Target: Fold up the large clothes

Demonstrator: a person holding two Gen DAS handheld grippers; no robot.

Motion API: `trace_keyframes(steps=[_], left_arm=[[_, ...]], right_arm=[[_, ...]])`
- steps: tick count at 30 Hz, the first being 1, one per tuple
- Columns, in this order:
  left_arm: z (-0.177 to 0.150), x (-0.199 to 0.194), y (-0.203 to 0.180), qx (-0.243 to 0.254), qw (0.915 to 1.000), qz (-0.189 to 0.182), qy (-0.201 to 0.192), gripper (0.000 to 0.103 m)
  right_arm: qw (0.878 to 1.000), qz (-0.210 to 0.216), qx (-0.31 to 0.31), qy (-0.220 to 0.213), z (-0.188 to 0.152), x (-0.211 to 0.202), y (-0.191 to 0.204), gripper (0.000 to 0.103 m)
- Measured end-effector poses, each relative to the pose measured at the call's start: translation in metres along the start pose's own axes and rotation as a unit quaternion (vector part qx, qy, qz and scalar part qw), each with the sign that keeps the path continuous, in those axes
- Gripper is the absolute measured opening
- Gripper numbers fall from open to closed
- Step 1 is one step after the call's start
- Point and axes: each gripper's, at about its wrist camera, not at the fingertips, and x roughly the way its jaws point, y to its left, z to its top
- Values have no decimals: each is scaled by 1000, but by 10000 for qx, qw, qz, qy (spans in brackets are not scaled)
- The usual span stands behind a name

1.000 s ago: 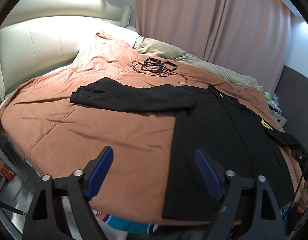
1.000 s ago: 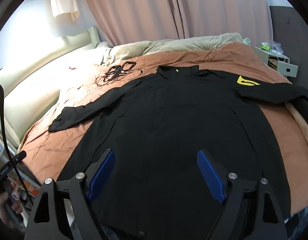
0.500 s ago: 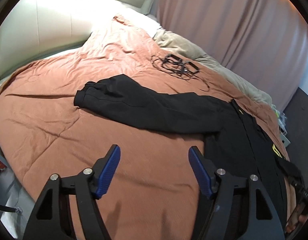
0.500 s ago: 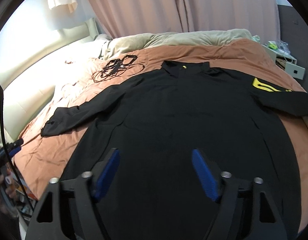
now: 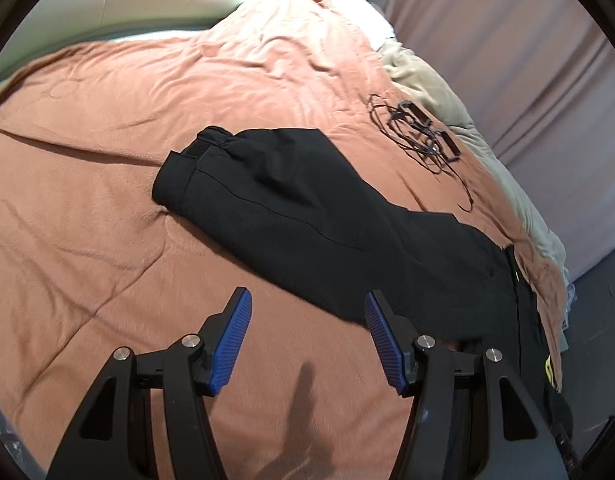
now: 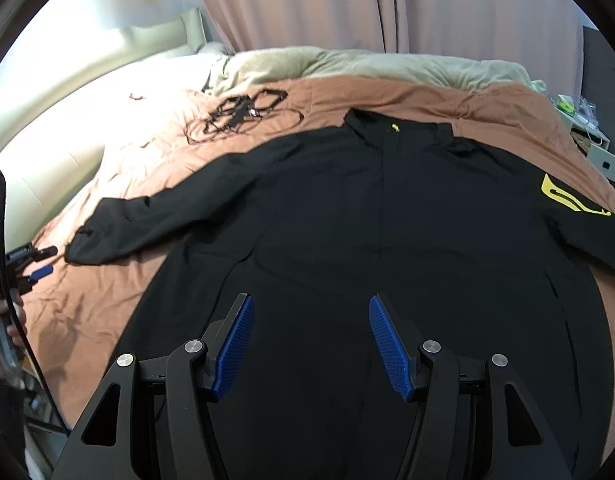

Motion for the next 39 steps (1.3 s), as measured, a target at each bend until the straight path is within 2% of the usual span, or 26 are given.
trace_keyframes(steps=[9,11,14,15,16,17,18,20,24,28,29,31,34,39], left_arm=[[23,62,27,-458,9971,383,462,60],[25,71,29,-502,9969,401,456,60],[34,81,23,-237,9978,557,284,60],[38,84,19,-111,9978,605,234,56],[40,84,18,-59,9979,615,193,48],[43,84,18,-17,9980,612,182,25],[46,82,18,-38,9983,539,215,17],[51,72,17,-82,9992,373,91,11],[61,44,5,140,9993,184,-297,8],[76,11,-19,398,9971,-36,-642,8],[80,7,-25,448,9966,-72,-684,8],[86,-5,-37,534,9955,-167,-767,8],[90,-22,-54,745,9928,-234,-910,8],[94,-39,-79,988,9891,-353,-1031,8]], right_arm=[[9998,-60,-139,152,21,34,14,60],[9997,-43,-138,185,25,40,18,60],[9997,21,-100,219,32,50,24,60],[9997,39,-80,234,35,53,25,60],[9997,68,-63,245,39,57,27,57],[9996,89,-62,255,44,61,29,54],[9995,107,-71,275,50,66,32,52],[9994,179,-70,272,61,74,37,51],[9989,374,-55,273,79,93,48,51],[9970,656,50,403,100,129,54,50],[9965,718,106,412,104,140,54,46],[9957,786,243,419,111,160,51,27],[9941,810,557,451,121,190,43,17],[9879,982,1092,489,129,224,36,15]])
